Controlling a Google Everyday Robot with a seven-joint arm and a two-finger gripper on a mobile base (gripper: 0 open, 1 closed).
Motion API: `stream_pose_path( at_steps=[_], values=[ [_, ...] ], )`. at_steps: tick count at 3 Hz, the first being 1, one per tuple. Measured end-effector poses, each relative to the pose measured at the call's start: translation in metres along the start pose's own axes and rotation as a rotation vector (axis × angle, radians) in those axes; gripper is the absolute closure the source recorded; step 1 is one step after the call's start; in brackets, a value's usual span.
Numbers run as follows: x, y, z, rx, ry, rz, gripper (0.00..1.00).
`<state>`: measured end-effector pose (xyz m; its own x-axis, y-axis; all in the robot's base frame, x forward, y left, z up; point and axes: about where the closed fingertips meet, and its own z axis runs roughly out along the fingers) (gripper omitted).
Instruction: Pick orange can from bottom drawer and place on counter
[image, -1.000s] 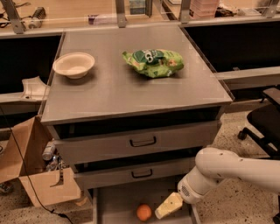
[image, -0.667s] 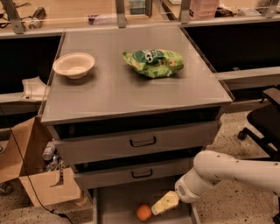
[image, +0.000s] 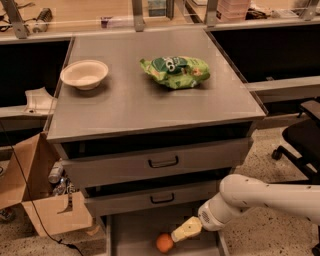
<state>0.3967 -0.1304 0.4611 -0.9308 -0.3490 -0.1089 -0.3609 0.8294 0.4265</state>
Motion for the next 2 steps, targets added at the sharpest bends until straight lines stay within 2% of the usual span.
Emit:
stream_pose_path(
  at_steps=[1, 2],
  values=[
    [0.002, 0.0, 0.006, -0.013, 0.014, 0.003, 0.0],
    [0.005, -0.018, 0.055, -0.024, 0.045, 0.071, 0.0]
  ],
)
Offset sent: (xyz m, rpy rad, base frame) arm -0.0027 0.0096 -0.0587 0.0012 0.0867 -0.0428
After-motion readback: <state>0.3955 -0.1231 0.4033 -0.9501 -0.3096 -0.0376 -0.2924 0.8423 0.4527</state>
